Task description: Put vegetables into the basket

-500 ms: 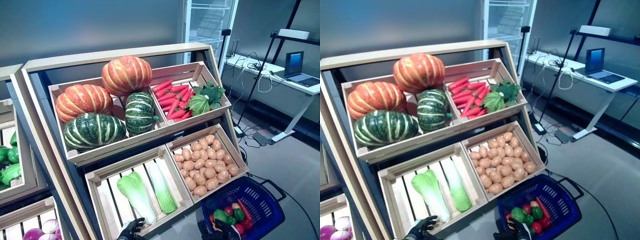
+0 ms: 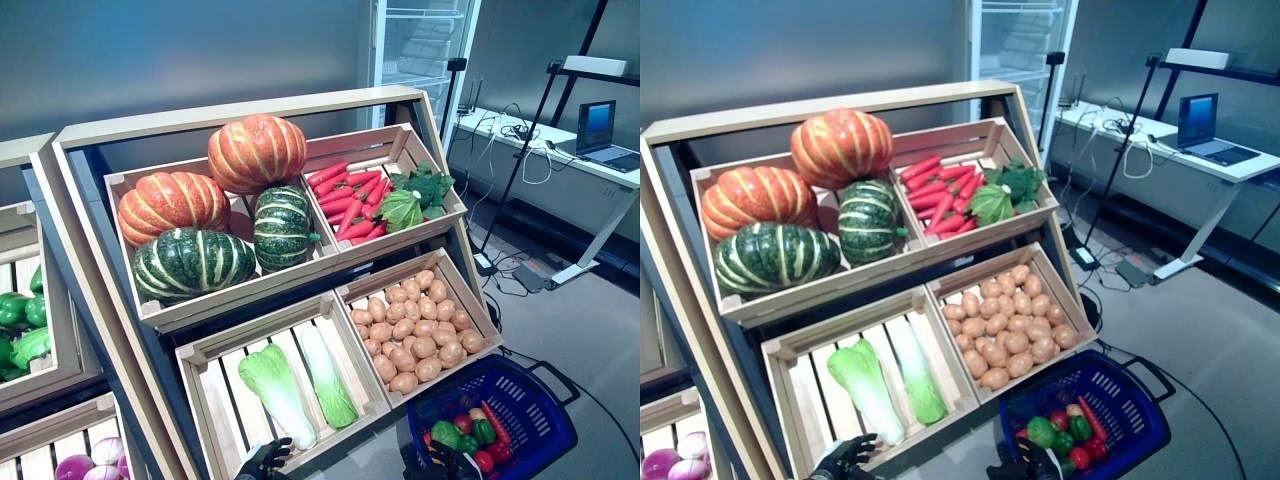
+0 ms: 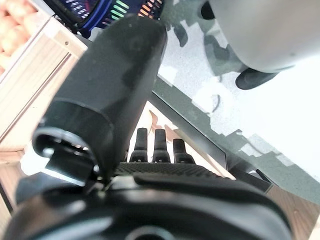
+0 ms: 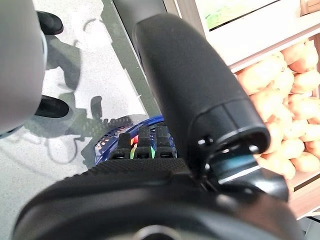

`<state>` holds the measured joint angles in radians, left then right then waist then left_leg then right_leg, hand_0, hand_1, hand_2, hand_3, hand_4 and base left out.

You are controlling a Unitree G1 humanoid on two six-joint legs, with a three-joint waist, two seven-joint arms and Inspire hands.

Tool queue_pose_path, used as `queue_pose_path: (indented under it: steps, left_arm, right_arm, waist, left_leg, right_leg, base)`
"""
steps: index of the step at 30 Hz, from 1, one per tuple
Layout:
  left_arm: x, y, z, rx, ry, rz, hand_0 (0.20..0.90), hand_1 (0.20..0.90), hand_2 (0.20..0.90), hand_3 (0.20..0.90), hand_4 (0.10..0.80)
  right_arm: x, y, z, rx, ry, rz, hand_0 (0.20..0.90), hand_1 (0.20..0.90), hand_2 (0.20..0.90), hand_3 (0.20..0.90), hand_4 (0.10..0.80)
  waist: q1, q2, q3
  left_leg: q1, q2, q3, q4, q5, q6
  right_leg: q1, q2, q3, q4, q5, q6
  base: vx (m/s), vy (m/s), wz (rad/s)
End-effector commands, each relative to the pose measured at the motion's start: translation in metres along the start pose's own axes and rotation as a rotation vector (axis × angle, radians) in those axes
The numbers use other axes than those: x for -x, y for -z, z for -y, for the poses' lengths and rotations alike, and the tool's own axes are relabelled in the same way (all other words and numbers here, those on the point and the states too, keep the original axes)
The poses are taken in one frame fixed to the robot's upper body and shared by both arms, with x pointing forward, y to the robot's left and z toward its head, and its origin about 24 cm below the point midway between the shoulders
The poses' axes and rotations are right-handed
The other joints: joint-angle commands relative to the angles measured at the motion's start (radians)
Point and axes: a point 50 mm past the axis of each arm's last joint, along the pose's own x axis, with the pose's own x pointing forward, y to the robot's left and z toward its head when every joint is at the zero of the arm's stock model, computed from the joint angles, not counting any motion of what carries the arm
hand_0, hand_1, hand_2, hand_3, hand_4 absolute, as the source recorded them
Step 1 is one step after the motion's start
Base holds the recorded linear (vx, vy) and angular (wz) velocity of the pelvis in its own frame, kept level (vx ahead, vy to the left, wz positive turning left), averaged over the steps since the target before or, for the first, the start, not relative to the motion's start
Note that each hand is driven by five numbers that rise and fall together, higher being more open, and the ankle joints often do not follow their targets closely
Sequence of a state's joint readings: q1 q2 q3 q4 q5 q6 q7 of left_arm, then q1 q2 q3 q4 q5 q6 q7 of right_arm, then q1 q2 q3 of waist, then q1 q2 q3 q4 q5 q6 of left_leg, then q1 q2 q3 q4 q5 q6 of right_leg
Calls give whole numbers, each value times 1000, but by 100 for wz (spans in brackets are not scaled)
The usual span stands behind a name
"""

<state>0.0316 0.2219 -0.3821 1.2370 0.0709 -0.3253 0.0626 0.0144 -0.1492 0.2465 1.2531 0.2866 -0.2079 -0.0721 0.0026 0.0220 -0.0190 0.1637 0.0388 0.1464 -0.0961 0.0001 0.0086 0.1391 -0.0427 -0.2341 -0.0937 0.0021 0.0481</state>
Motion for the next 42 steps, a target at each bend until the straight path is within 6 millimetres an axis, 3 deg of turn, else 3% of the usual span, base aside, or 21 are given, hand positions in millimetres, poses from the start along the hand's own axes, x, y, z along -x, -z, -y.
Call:
queue_pose_path:
  steps: [1,6,11,12,15,17,19,21,24,26,28,33,37,42]
  left_arm:
    - [-11,-52,-4,-202,-71,267,900,900,900,900,800]
    - [-7,-96,-49,-651,-350,553,900,900,900,900,800]
    - [19,-117,-125,-1242,-623,712,900,900,900,900,800]
    - [19,-117,-125,-1242,-623,712,900,900,900,900,800]
    - [33,-124,-157,-1368,-695,701,900,900,900,900,800]
    - [41,-145,-176,-1480,-763,711,900,900,900,900,800]
    - [44,-160,-183,-1536,-802,722,900,900,900,900,800]
    - [53,-189,-200,-1606,-878,731,900,900,900,900,800]
    - [66,-217,-219,-1681,-927,717,900,900,900,900,800]
    - [71,-227,-226,-1709,-946,707,900,900,900,900,800]
    - [81,-248,-238,-1723,-1001,700,900,900,900,900,800]
    - [97,-276,-250,-1695,-1102,726,900,900,900,900,800]
    - [120,-302,-258,-1631,-1229,805,900,900,900,900,800]
    - [132,-313,-271,-1654,-1266,724,900,900,900,900,800]
  right_arm:
    - [-6,-23,3,-38,-12,75,900,900,900,900,800]
    - [-8,-51,22,-41,-16,201,900,900,900,900,800]
    - [-4,-65,53,-94,43,299,900,900,900,900,800]
    - [-4,-65,53,-94,42,299,900,900,900,900,800]
    - [-1,-73,64,-99,59,349,900,900,900,900,800]
    - [2,-98,73,-92,63,428,900,900,900,900,800]
    - [4,-116,80,-89,66,479,900,900,900,900,800]
    - [8,-152,90,-93,75,566,900,900,900,900,800]
    - [15,-186,102,-135,86,648,900,900,900,900,800]
    - [19,-198,106,-154,89,683,900,900,900,900,800]
    - [28,-223,115,-188,90,762,900,900,900,900,800]
    - [47,-268,123,-225,62,905,900,900,900,900,800]
    - [62,-289,126,-251,55,990,900,900,900,900,800]
    - [74,-306,135,-289,61,1047,900,900,900,900,800]
  waist:
    - [10,-16,43]
    - [1,-2,56]
    - [-18,20,56]
    - [-18,20,56]
    - [-34,34,70]
    - [-49,41,124]
    - [-57,45,161]
    - [-67,45,228]
    - [-75,37,279]
    - [-77,33,296]
    - [-84,30,332]
    - [-87,30,361]
    - [-80,23,371]
    - [-73,14,383]
  left_leg:
    - [26,-33,21,9,-137,31]
    - [16,-33,11,9,-131,28]
    - [4,-33,20,9,-121,30]
    - [4,-33,20,9,-121,30]
    - [-7,-30,28,43,-125,26]
    - [-125,-25,28,225,-161,25]
    - [-196,-18,22,318,-189,22]
    - [-322,1,34,464,-227,22]
    - [-431,20,49,597,-276,23]
    - [-475,25,52,646,-297,22]
    - [-571,35,46,760,-340,22]
    - [-734,41,34,919,-399,23]
    - [-885,54,14,1076,-450,30]
    - [-1004,60,-11,1182,-479,35]
  right_leg:
    - [33,0,-7,6,-78,-6]
    - [25,4,8,6,-77,-4]
    - [9,-1,14,18,-79,-1]
    - [9,-1,15,18,-79,-1]
    - [-18,-17,19,83,-106,0]
    - [-124,-49,18,240,-152,-20]
    - [-193,-67,26,322,-180,-32]
    - [-342,-96,50,495,-225,-50]
    - [-461,-120,60,645,-271,-61]
    - [-507,-131,66,702,-290,-64]
    - [-596,-148,84,807,-318,-68]
    - [-764,-168,115,973,-361,-71]
    - [-914,-190,133,1120,-399,-80]
    - [-1029,-201,134,1225,-426,-81]
  base:
    - [0,0,0]
    - [0,0,0]
    - [4,30,0]
    - [21,50,0]
    - [-4,64,-4]
    - [-241,92,-2]
    - [-335,99,-3]
    - [-435,90,1]
    - [-290,44,-7]
    - [-233,35,2]
    - [-252,31,10]
    - [-159,42,0]
    - [-105,38,4]
    - [-65,40,8]
